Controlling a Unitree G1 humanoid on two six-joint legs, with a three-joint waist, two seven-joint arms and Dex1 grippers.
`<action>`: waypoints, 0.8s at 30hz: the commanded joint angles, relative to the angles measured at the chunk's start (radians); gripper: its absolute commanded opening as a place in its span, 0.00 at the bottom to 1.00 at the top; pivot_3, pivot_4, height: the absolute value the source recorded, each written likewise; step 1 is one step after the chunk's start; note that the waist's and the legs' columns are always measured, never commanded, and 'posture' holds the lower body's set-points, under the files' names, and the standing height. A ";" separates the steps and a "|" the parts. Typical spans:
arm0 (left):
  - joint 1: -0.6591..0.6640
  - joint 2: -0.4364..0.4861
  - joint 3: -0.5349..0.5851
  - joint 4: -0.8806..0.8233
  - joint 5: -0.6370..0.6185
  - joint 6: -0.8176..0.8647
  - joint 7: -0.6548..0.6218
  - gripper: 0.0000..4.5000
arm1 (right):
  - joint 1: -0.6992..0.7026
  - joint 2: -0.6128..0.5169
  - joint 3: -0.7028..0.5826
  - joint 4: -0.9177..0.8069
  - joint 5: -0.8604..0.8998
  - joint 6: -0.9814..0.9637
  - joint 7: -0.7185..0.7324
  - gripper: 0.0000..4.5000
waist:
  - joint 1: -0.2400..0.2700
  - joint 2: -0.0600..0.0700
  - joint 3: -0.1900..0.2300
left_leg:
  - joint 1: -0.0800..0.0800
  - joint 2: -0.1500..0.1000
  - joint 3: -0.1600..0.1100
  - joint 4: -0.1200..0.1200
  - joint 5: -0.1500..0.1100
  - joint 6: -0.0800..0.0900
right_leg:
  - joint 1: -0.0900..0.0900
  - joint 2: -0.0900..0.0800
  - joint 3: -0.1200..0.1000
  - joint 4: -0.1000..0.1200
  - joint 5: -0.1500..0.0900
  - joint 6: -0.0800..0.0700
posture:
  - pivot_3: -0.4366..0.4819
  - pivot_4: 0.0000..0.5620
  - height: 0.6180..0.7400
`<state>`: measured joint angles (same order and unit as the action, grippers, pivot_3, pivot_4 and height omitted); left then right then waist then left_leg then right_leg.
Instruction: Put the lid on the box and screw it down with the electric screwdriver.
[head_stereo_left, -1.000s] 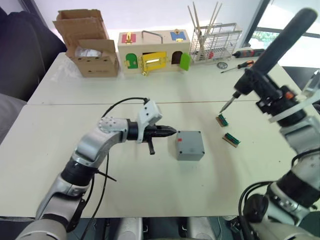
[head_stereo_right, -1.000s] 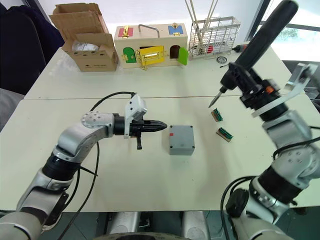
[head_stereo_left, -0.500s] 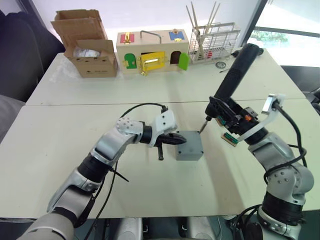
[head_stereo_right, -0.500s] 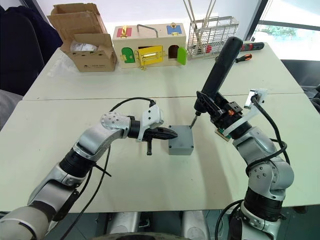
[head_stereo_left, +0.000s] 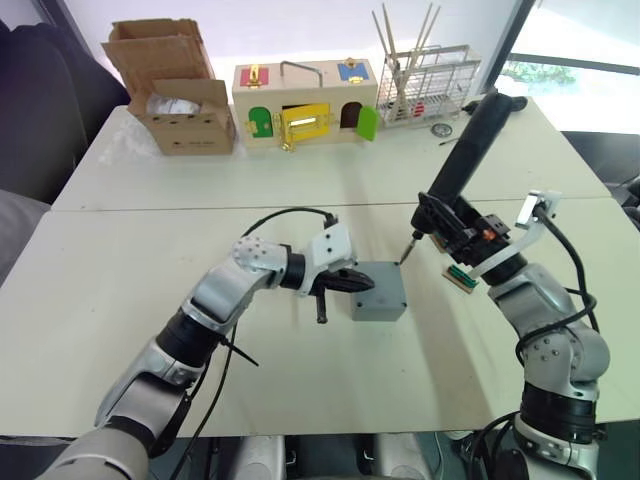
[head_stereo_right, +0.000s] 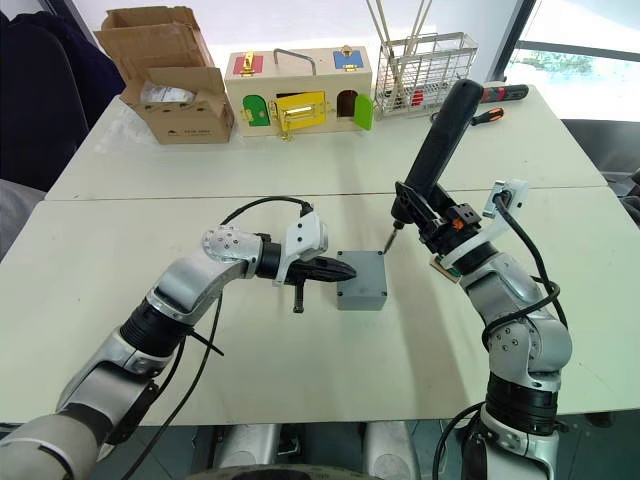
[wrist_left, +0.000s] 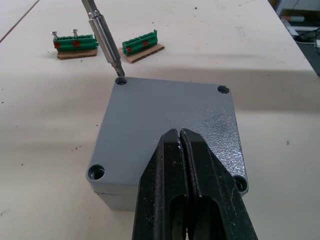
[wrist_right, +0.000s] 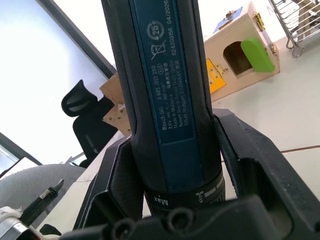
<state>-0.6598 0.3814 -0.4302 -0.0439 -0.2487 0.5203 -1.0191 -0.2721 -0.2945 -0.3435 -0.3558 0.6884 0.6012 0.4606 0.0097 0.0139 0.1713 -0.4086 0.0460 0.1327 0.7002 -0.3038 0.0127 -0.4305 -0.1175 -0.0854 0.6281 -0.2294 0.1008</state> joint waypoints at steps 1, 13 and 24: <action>0.020 0.008 0.000 -0.011 0.012 0.016 0.002 0.00 | -0.007 -0.007 0.009 -0.034 0.015 -0.040 0.002 0.42 | 0.000 0.000 0.000 | 0.000 0.000 0.000 0.000 0.000 0.000 | 0.000 0.000 0.000 0.000 0.000 0.000 | 0.48 0.27 0.90; 0.024 0.006 -0.001 -0.014 0.020 0.016 0.005 0.00 | -0.044 -0.023 -0.033 -0.049 0.091 -0.040 -0.046 0.42 | 0.000 0.000 0.000 | 0.000 0.000 0.000 0.000 0.000 0.000 | 0.000 0.000 0.000 0.000 0.000 0.000 | 0.48 0.27 0.90; 0.014 -0.007 -0.003 0.010 0.034 -0.004 -0.001 0.00 | -0.008 -0.043 -0.005 -0.041 0.125 -0.032 -0.049 0.42 | 0.000 0.000 0.000 | 0.000 0.000 0.000 0.000 -0.001 0.002 | 0.000 0.000 0.000 0.000 0.000 0.000 | 0.48 0.27 0.90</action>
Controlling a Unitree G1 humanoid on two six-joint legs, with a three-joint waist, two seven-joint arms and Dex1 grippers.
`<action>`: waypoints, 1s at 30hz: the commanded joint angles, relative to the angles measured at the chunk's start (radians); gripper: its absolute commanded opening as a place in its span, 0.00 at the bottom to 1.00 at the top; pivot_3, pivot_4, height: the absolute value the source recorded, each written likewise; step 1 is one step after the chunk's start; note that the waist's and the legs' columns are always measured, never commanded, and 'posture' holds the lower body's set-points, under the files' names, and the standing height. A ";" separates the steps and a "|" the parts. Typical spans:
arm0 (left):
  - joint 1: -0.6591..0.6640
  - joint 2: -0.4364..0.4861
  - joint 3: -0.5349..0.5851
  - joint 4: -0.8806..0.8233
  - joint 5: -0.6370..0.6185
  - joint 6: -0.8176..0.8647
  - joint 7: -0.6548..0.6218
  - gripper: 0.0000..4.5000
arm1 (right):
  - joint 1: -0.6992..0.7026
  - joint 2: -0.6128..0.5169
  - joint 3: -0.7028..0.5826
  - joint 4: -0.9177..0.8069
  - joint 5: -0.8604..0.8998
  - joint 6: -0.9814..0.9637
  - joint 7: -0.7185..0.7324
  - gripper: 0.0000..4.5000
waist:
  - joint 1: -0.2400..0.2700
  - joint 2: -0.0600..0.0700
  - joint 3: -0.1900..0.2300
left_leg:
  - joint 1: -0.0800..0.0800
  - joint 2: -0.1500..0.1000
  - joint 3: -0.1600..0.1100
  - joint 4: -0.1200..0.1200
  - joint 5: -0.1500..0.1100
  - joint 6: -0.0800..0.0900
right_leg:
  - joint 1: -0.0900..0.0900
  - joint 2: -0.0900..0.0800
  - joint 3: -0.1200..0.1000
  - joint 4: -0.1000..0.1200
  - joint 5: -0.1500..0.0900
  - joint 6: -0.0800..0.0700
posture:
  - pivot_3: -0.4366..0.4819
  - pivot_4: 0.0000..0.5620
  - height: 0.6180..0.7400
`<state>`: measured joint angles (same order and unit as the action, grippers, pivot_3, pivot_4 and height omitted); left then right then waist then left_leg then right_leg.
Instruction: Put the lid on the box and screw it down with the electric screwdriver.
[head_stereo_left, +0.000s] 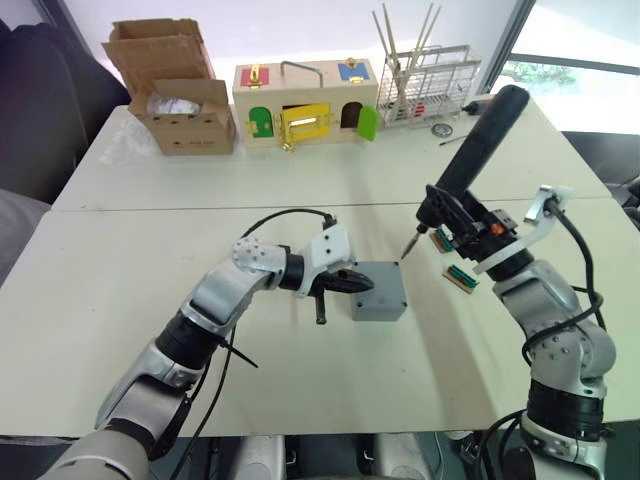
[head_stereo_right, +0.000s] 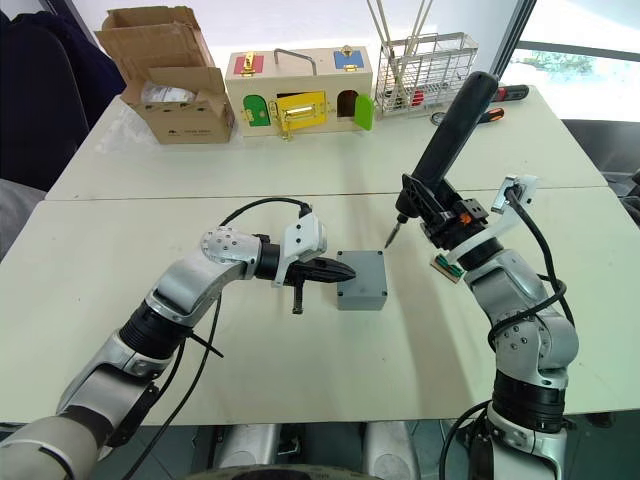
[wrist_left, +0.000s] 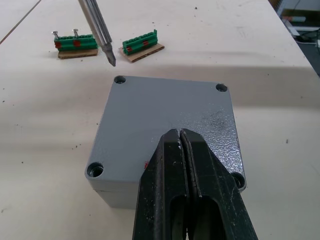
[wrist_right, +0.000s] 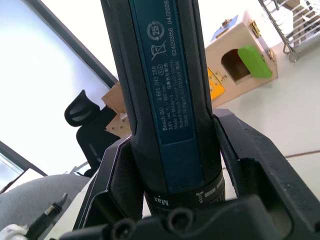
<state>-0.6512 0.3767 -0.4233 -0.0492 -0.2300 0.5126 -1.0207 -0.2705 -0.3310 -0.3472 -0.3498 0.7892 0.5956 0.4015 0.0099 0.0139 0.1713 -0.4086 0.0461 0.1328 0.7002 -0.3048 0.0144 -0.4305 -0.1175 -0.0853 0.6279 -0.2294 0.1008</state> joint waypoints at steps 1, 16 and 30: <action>0.006 -0.002 -0.009 0.016 0.017 0.004 0.000 0.00 | -0.008 -0.007 0.002 -0.045 0.022 -0.028 0.011 0.42 | 0.001 0.000 0.000 | 0.000 0.000 0.000 0.000 0.000 0.000 | 0.000 0.000 0.000 0.000 0.000 0.000 | 0.48 0.27 0.90; 0.011 -0.002 -0.007 0.010 0.021 0.005 0.003 0.00 | 0.024 -0.018 0.032 -0.020 -0.018 -0.058 0.028 0.42 | 0.001 0.000 0.000 | 0.000 0.000 0.000 0.000 -0.001 0.001 | 0.000 0.000 0.000 0.000 0.000 0.000 | 0.48 0.27 0.90; 0.009 -0.012 -0.017 0.015 0.028 -0.003 0.003 0.00 | 0.044 -0.008 0.129 -0.007 -0.140 -0.157 0.048 0.42 | 0.001 -0.001 -0.001 | 0.001 0.000 0.000 0.000 -0.001 0.001 | 0.001 0.000 0.000 0.000 0.000 0.000 | 0.48 0.27 0.90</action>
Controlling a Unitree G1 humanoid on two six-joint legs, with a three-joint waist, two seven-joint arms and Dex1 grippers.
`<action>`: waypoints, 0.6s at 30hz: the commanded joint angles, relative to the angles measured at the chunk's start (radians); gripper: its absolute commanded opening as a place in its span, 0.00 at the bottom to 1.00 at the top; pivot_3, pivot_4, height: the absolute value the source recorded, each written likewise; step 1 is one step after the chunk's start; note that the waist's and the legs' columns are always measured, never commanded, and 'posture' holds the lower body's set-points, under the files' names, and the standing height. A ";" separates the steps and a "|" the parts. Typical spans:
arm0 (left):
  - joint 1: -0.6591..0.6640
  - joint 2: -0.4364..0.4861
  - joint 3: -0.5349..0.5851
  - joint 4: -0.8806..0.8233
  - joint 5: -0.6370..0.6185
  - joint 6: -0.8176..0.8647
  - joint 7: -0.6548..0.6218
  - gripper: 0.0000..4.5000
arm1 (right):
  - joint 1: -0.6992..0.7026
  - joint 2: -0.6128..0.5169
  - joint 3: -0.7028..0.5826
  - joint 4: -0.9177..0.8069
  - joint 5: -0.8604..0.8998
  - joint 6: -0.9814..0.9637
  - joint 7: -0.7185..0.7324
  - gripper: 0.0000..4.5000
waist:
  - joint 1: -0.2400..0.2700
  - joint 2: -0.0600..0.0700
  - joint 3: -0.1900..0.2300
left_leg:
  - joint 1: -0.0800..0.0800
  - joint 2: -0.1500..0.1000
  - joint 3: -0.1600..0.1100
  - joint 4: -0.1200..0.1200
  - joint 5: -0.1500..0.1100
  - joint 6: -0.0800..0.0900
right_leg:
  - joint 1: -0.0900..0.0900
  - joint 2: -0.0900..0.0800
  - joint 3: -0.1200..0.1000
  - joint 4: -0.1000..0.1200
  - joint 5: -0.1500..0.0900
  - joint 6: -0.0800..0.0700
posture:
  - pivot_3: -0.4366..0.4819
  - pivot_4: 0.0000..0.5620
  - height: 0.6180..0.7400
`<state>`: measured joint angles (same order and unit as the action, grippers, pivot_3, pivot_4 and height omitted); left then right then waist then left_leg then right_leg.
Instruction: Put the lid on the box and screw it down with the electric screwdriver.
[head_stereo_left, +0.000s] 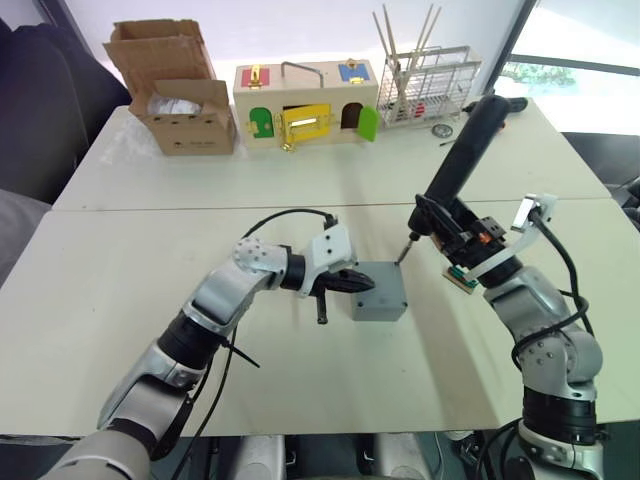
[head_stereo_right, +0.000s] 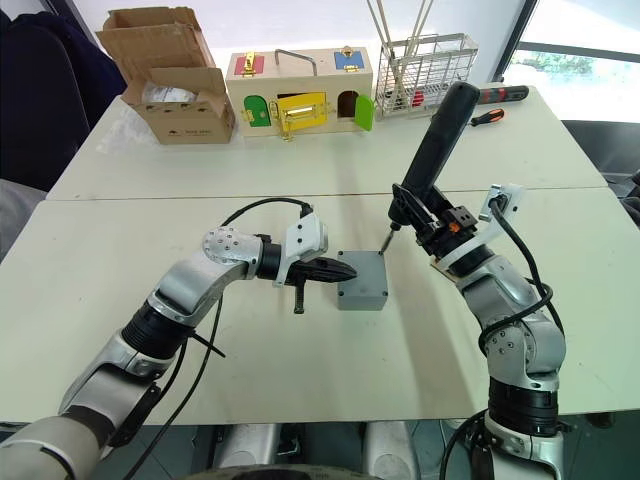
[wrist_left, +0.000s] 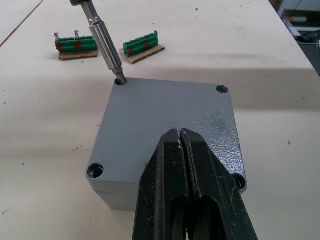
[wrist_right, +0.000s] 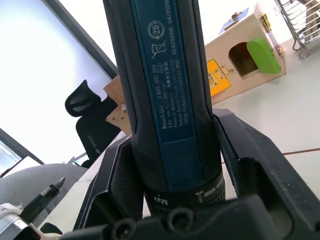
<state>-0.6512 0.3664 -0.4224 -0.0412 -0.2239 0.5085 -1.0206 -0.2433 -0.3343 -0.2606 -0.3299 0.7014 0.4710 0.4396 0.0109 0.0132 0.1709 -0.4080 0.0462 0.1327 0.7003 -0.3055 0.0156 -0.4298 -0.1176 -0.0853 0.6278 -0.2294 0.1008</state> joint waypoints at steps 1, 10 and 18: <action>0.011 -0.002 -0.018 0.006 0.023 0.001 0.003 0.00 | 0.024 -0.005 0.060 -0.034 -0.070 -0.045 0.014 0.42 | 0.000 -0.001 0.000 | 0.000 0.000 0.000 0.000 0.000 0.000 | 0.000 0.000 0.000 0.000 0.000 0.000 | 0.48 0.27 0.90; 0.023 -0.005 -0.015 0.000 0.029 0.005 0.004 0.00 | 0.072 0.019 0.155 -0.033 -0.207 -0.166 -0.001 0.42 | -0.001 -0.009 -0.006 | 0.001 0.000 0.000 0.000 0.000 0.000 | 0.001 0.000 0.000 0.000 0.000 0.000 | 0.48 0.27 0.90; 0.028 -0.007 -0.017 0.001 0.032 0.005 0.003 0.00 | 0.085 0.080 0.134 0.025 -0.288 -0.272 -0.086 0.42 | -0.001 -0.013 -0.008 | 0.001 0.001 -0.001 0.000 0.000 0.000 | 0.001 0.000 0.000 0.000 0.000 0.000 | 0.48 0.27 0.90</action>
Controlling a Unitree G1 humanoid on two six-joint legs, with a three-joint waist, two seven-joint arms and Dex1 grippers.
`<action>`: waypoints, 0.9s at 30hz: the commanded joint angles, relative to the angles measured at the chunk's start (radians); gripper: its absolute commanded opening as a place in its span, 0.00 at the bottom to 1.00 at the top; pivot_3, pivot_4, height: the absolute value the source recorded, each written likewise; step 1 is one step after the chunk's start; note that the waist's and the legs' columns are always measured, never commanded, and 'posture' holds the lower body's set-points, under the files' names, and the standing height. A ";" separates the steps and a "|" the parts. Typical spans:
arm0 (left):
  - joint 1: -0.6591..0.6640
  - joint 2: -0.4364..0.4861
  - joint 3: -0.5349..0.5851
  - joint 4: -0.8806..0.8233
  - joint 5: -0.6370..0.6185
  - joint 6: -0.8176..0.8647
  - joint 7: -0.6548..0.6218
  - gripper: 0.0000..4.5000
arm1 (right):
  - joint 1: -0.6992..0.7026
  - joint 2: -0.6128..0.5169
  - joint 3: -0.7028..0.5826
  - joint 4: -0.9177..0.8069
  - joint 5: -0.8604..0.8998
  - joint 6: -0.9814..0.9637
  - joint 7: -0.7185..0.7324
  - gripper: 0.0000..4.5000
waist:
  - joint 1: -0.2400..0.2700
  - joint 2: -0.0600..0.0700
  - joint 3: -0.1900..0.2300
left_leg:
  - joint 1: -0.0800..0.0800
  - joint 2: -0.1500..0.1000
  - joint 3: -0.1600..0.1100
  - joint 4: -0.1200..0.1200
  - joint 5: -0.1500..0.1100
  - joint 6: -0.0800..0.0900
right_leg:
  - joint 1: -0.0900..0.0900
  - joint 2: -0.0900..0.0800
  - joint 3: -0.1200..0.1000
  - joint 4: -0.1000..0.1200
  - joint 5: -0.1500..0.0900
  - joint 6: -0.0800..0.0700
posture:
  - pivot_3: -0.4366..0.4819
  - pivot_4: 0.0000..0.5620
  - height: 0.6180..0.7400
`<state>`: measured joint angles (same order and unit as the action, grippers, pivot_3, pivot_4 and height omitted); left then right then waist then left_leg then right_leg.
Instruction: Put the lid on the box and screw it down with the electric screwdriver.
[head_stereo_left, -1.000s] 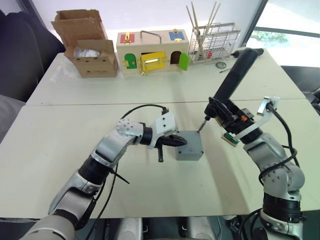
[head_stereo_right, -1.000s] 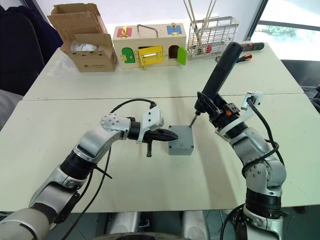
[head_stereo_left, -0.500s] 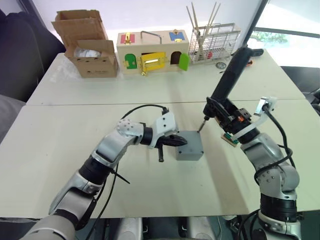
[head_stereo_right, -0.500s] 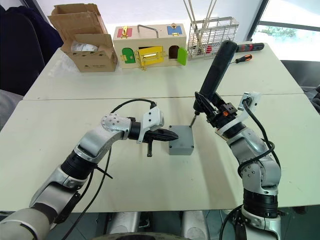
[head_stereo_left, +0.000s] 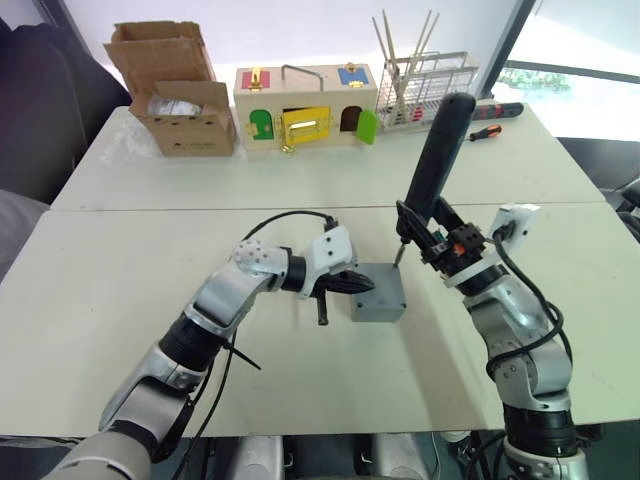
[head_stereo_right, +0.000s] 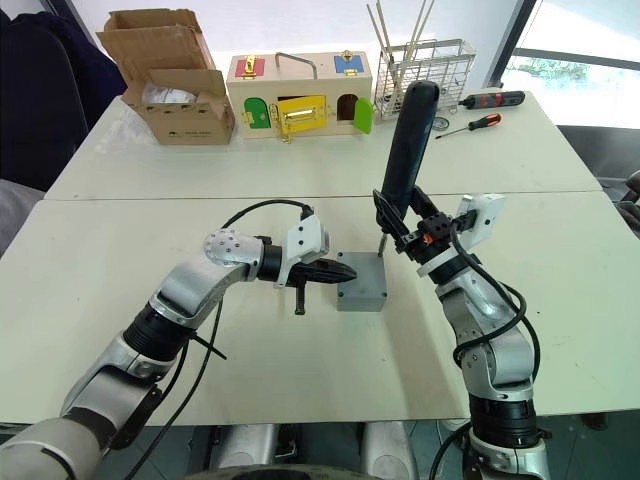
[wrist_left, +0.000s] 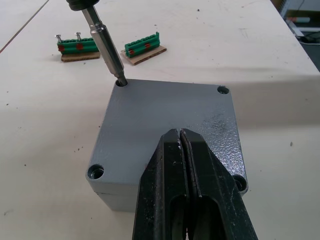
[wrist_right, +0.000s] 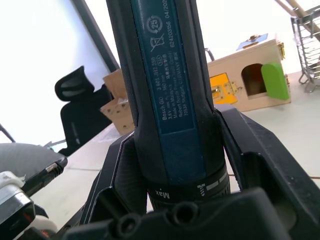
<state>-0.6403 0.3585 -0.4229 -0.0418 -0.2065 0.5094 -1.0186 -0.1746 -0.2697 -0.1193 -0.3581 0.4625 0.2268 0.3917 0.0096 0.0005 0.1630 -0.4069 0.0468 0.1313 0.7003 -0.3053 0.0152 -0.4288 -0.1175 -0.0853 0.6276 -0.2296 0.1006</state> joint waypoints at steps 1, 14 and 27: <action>0.017 0.000 -0.018 0.001 0.015 0.005 0.001 0.00 | 0.016 0.027 -0.019 0.068 -0.047 -0.036 -0.050 0.42 | 0.001 0.000 0.000 | 0.000 0.000 0.000 0.000 0.000 0.000 | 0.000 0.000 0.000 0.000 0.000 0.000 | 0.48 0.27 0.90; 0.024 0.005 -0.022 -0.007 0.020 0.009 -0.003 0.00 | 0.099 0.015 0.069 0.032 -0.133 -0.095 -0.036 0.42 | 0.003 -0.004 -0.005 | 0.000 0.000 -0.001 0.000 -0.001 0.002 | 0.001 -0.001 0.000 -0.001 0.000 0.000 | 0.48 0.27 0.90; 0.038 0.009 -0.029 -0.016 0.027 0.009 -0.004 0.00 | 0.143 0.081 0.063 0.060 -0.200 -0.165 -0.129 0.42 | 0.002 -0.008 -0.013 | 0.002 0.000 -0.002 0.000 -0.003 0.005 | 0.002 0.000 0.000 -0.002 0.000 -0.001 | 0.48 0.27 0.90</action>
<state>-0.6208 0.3587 -0.4301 -0.0507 -0.1937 0.5115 -1.0206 -0.0782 -0.1928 -0.0345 -0.3513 0.2686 0.0343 0.2862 0.0120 -0.0074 0.1496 -0.4054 0.0471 0.1298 0.7002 -0.3080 0.0198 -0.4263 -0.1179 -0.0854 0.6258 -0.2301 0.0999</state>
